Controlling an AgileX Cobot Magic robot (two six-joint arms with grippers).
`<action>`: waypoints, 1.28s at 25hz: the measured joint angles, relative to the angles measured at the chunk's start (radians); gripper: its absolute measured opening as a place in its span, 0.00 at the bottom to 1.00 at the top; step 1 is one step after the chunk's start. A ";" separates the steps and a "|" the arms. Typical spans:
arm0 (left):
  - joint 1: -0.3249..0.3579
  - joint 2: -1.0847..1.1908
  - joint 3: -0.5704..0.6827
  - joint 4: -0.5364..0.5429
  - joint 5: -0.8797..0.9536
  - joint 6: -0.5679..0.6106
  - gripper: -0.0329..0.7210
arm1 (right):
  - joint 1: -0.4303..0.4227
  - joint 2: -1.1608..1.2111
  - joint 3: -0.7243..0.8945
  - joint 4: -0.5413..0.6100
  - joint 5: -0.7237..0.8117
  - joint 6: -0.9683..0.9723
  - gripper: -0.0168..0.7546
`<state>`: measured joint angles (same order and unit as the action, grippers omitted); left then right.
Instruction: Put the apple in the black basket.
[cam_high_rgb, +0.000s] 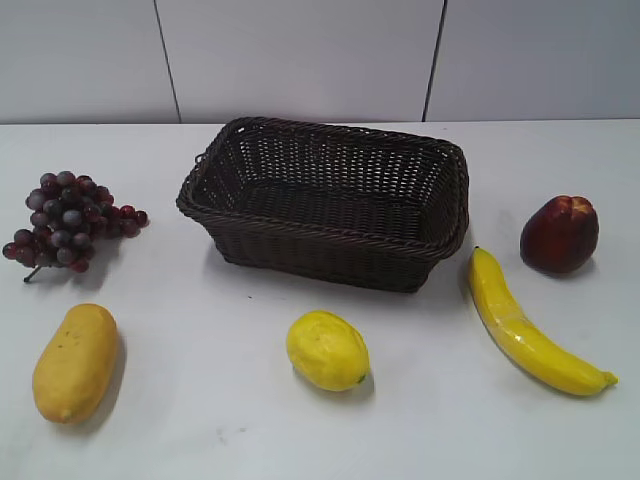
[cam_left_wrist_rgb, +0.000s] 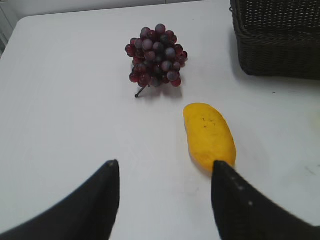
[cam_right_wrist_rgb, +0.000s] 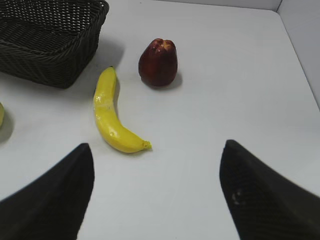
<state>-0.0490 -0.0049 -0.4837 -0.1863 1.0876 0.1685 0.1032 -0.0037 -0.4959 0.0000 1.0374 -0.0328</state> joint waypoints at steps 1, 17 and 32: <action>0.000 0.000 0.000 0.000 0.000 0.000 0.62 | 0.000 0.000 0.000 0.006 -0.001 0.000 0.79; 0.000 0.000 0.000 0.000 0.000 0.000 0.62 | 0.000 0.571 -0.023 0.016 -0.681 0.001 0.84; 0.000 0.000 0.000 0.000 0.000 0.000 0.62 | 0.000 1.642 -0.632 0.000 -0.376 0.125 0.89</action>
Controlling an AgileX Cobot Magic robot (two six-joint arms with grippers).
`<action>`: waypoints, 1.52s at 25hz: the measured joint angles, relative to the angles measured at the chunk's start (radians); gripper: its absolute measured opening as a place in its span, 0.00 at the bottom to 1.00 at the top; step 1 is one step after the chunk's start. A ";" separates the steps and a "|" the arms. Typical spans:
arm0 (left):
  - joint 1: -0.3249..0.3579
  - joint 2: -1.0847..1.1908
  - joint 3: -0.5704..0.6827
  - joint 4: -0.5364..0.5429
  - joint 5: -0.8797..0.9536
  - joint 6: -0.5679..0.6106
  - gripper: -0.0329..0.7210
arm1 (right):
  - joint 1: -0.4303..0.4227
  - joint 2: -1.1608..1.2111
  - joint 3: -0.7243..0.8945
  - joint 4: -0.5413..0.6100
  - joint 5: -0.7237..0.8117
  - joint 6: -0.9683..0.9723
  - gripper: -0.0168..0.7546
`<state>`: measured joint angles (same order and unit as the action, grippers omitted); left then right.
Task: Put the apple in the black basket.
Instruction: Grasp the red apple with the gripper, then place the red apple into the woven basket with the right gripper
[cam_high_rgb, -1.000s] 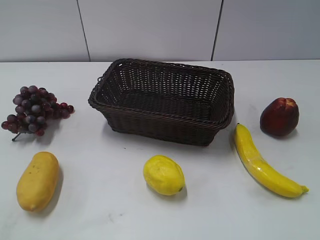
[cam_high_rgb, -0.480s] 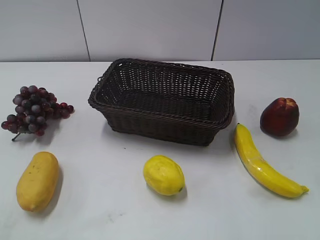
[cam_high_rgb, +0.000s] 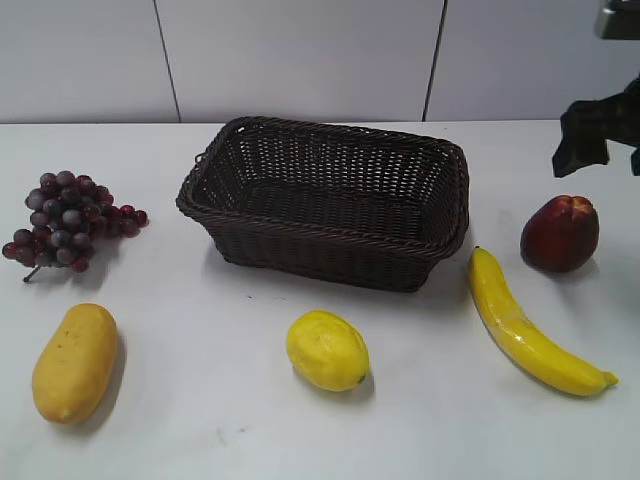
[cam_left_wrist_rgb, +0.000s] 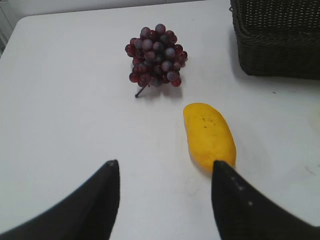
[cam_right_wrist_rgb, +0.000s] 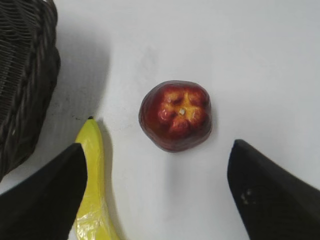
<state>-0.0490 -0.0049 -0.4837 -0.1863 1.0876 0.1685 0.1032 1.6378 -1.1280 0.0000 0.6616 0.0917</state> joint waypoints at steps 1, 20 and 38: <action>0.000 0.000 0.000 0.000 0.000 0.000 0.62 | 0.000 0.052 -0.044 -0.014 0.026 0.016 0.89; 0.000 0.000 0.000 0.000 0.000 0.000 0.62 | -0.007 0.388 -0.246 -0.076 0.192 0.103 0.78; 0.000 0.000 0.000 0.000 0.000 0.000 0.62 | 0.153 0.280 -0.688 0.044 0.453 -0.073 0.78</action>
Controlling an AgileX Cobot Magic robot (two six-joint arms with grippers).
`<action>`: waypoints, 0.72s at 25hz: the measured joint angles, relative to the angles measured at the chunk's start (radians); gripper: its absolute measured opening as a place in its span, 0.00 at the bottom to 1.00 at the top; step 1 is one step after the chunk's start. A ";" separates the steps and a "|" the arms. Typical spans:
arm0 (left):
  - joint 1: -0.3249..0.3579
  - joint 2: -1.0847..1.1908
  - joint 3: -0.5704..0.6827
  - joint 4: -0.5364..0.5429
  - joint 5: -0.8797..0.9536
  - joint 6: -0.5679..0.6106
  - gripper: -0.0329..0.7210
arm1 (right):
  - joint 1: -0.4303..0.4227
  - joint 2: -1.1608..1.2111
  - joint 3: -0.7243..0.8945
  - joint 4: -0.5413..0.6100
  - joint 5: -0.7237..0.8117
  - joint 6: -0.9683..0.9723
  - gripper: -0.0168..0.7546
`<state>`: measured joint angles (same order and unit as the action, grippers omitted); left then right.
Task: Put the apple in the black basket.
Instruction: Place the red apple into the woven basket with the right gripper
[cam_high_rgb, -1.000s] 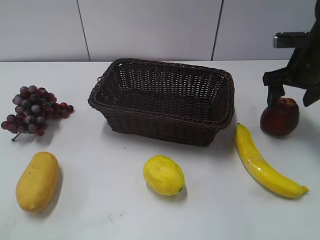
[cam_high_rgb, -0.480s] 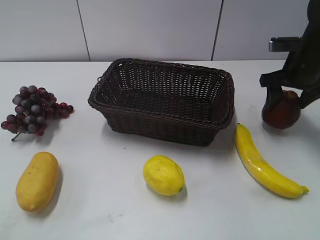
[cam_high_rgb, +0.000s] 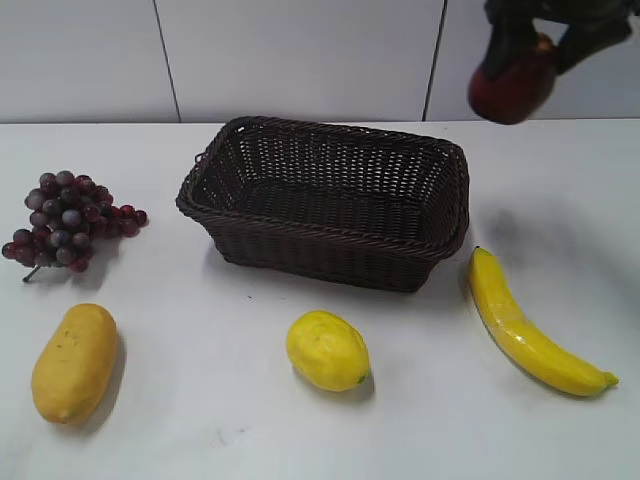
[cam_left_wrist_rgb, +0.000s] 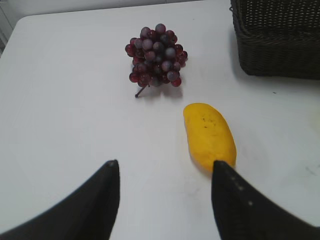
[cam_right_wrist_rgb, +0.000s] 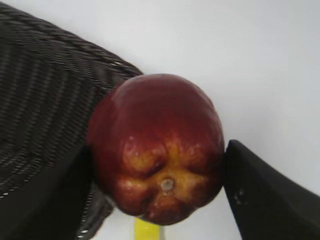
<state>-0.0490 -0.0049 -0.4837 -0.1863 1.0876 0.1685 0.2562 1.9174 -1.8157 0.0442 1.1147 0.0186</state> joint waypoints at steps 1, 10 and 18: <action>0.000 0.000 0.000 0.000 0.000 0.000 0.62 | 0.038 0.001 -0.010 0.001 -0.003 -0.005 0.78; 0.000 0.000 0.000 0.000 0.000 0.000 0.62 | 0.279 0.149 -0.022 -0.035 -0.096 -0.034 0.78; 0.000 0.000 0.000 0.000 0.000 0.000 0.62 | 0.289 0.326 -0.022 -0.098 -0.158 -0.034 0.78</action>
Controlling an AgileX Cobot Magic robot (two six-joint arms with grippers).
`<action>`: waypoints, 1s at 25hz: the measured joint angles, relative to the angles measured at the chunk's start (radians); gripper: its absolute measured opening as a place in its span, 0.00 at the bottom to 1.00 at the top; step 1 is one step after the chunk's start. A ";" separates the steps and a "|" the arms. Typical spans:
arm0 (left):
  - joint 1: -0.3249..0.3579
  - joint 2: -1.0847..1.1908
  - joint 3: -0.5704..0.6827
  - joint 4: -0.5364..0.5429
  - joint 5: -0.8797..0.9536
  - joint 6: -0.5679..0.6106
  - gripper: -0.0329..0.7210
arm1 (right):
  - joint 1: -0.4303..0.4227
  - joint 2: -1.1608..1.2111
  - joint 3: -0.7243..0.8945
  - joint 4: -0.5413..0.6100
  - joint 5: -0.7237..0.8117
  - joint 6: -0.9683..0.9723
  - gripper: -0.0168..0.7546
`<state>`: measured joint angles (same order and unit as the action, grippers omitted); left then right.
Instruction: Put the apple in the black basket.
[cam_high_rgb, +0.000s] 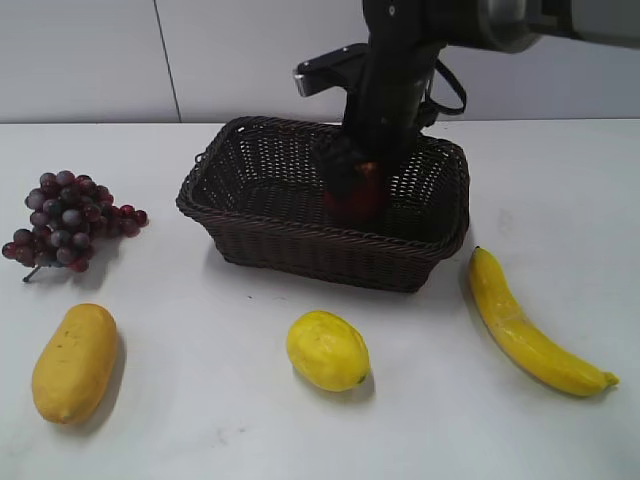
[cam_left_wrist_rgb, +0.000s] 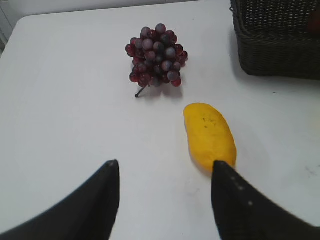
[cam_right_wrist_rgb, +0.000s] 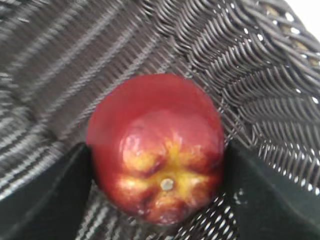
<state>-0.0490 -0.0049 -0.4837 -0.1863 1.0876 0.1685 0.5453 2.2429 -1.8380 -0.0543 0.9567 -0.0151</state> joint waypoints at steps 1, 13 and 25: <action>0.000 0.000 0.000 0.000 0.000 0.000 0.62 | 0.000 0.012 0.000 -0.002 -0.002 0.000 0.78; 0.000 0.000 0.000 0.000 0.000 0.000 0.62 | 0.001 -0.003 -0.056 0.010 0.054 -0.002 0.88; 0.000 0.000 0.000 0.000 0.000 0.000 0.62 | -0.110 -0.462 -0.066 -0.032 0.220 0.015 0.85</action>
<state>-0.0490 -0.0049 -0.4837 -0.1866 1.0876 0.1685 0.4353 1.7810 -1.9043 -0.0861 1.1769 0.0000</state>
